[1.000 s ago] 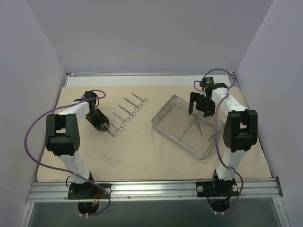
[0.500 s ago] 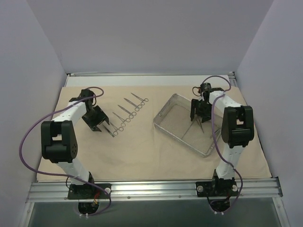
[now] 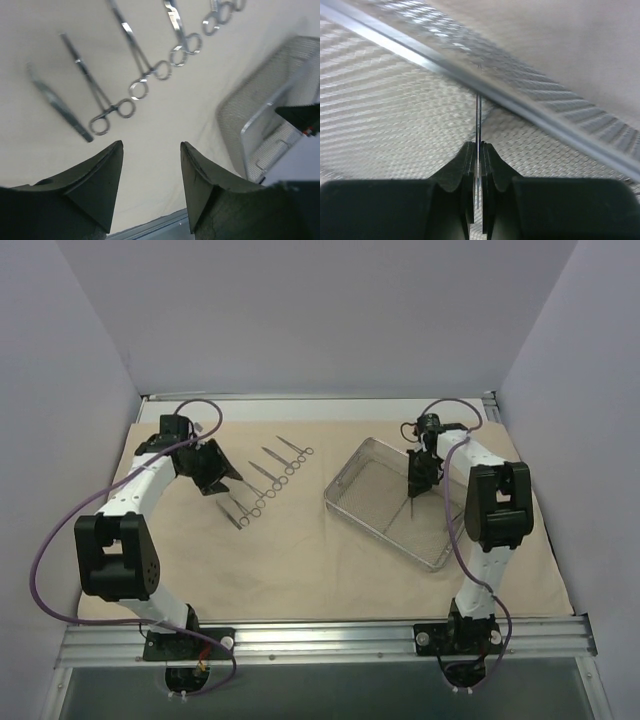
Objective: Open and lay out the surgical kit
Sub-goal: Pick up the medical item from the container, then place the medical item in the surgical kit.
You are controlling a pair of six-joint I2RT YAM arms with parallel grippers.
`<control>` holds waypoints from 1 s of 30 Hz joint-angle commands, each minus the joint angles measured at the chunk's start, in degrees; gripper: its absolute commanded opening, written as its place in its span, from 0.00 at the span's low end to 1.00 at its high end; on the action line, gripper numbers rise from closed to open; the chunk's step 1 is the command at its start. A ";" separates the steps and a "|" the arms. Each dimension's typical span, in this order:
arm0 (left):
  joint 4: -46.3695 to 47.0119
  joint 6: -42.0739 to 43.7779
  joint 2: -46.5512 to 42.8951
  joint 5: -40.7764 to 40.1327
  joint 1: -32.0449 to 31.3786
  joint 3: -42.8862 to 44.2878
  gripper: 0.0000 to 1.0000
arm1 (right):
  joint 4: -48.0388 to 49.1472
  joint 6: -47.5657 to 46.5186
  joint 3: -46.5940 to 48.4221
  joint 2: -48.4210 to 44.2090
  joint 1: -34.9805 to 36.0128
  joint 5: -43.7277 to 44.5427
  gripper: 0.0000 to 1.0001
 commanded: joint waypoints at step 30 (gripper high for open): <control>52.34 -12.86 3.86 43.15 -19.46 4.83 0.71 | 27.95 26.11 17.14 -8.96 15.05 -55.47 0.00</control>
